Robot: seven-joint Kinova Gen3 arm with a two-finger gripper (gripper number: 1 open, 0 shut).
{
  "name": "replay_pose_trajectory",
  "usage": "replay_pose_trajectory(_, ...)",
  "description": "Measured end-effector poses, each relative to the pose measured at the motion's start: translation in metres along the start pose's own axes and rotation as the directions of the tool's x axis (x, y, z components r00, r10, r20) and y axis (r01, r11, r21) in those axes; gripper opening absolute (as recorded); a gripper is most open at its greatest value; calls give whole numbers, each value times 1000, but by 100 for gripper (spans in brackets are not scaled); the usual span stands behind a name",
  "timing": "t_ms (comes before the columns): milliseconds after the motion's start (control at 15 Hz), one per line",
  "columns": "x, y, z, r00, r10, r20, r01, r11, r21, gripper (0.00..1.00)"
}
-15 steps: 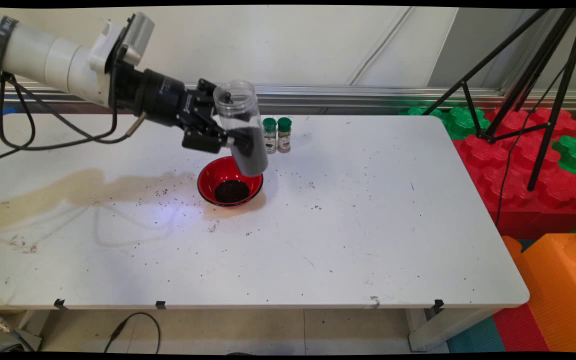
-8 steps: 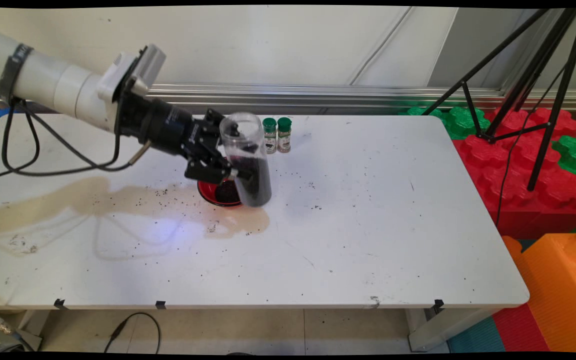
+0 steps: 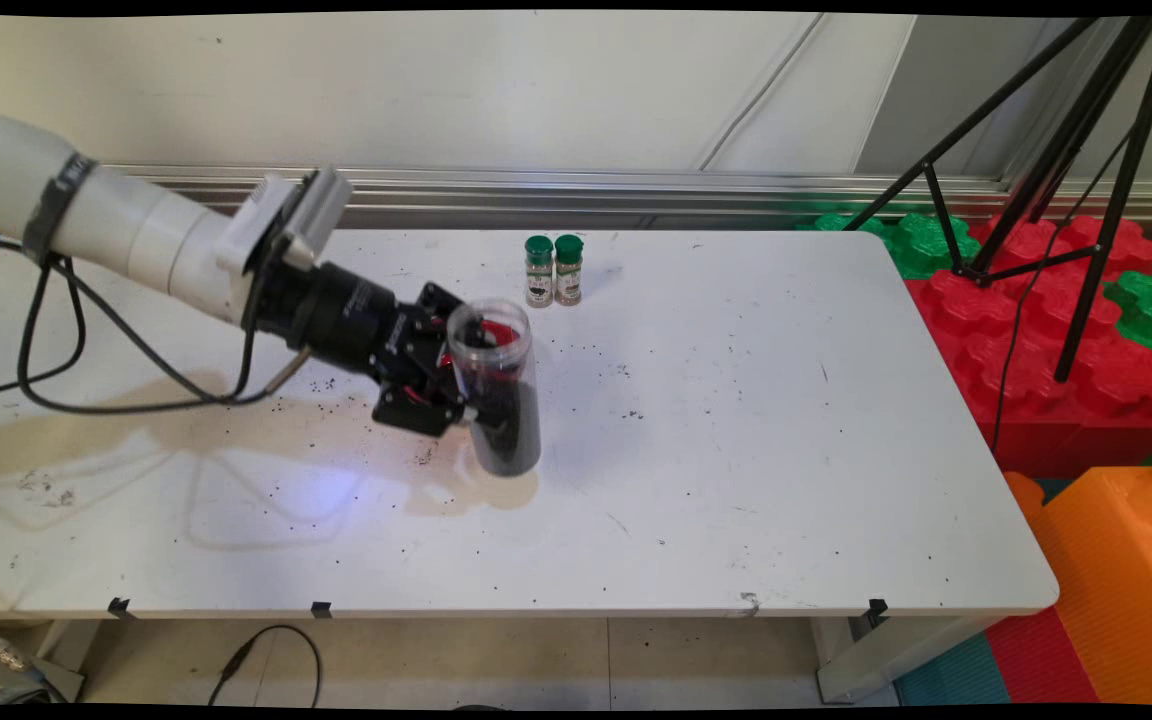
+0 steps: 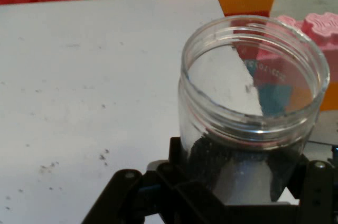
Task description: Place the picked object on the table
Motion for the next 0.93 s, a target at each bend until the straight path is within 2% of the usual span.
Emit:
replay_pose_trajectory(600, -33, 13, 23, 998, -21, 55, 22, 1000, -13, 0)
replay_pose_trajectory(933, -44, 15, 30, 997, -23, 73, 24, 1000, -15, 0)
